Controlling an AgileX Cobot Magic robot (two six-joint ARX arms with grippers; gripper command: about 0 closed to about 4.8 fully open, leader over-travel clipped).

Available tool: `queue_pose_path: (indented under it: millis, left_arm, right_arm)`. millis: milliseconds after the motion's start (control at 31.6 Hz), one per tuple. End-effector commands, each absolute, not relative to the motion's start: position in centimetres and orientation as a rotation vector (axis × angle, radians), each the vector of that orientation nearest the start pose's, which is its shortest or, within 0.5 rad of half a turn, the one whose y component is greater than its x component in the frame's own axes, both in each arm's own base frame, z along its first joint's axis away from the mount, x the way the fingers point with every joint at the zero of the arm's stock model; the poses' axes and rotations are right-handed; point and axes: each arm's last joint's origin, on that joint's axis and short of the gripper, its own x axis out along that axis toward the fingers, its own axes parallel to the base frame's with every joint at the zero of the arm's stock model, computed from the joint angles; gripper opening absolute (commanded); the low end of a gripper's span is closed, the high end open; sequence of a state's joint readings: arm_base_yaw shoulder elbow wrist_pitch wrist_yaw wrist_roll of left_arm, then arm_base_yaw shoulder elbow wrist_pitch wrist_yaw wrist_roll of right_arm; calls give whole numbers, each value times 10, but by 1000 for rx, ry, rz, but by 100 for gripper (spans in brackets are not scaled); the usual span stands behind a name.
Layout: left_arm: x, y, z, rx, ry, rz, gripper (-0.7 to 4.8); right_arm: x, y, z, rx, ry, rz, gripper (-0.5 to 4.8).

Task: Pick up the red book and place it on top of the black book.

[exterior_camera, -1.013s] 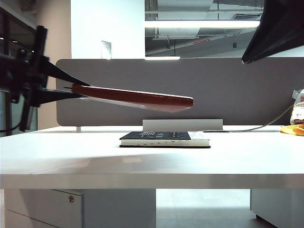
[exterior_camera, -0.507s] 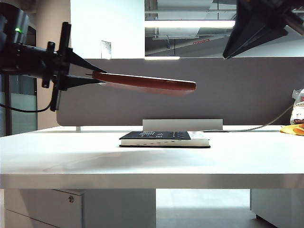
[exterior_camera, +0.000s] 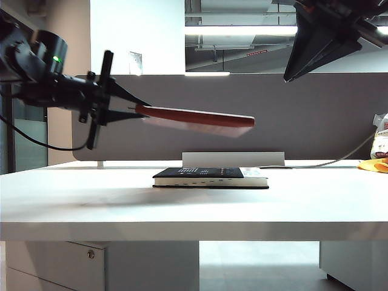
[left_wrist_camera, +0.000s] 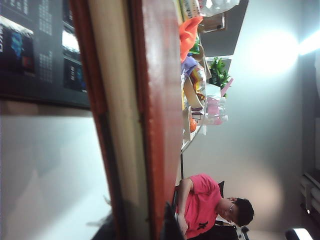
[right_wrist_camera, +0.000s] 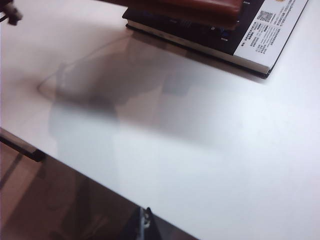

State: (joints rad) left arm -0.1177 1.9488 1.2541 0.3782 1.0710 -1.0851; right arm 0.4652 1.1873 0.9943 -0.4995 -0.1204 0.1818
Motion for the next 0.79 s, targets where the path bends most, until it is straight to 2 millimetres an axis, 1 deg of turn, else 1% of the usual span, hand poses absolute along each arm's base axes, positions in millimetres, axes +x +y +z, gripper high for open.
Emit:
queue_pose_path:
  millis: [32,285,348,538,697,791]
  left_arm:
    - [427,-81,220,-1057,890,-973,-6]
    - [458,-107,210,-1055,936,-981,-6]
    - [464,-108,209,-1059,925,-953,-6]
    - [472,-109,204,-1067,904,-891,-6]
    - [477,-110,194,-1079,947,-883,-6]
    - [480,-110,191,-1081,950,-878,-6]
  right_arm:
    - [224,116,303,45,722,487,-3]
    - [228,118,305,45,731,480,-3]
    - [227,118,304,42,745,478,-3]
    - [226,116,302,30,774,456,-3]
    - [226,116,302,30,774,455,-3]
    - [226,116,302,30,774,455,-3]
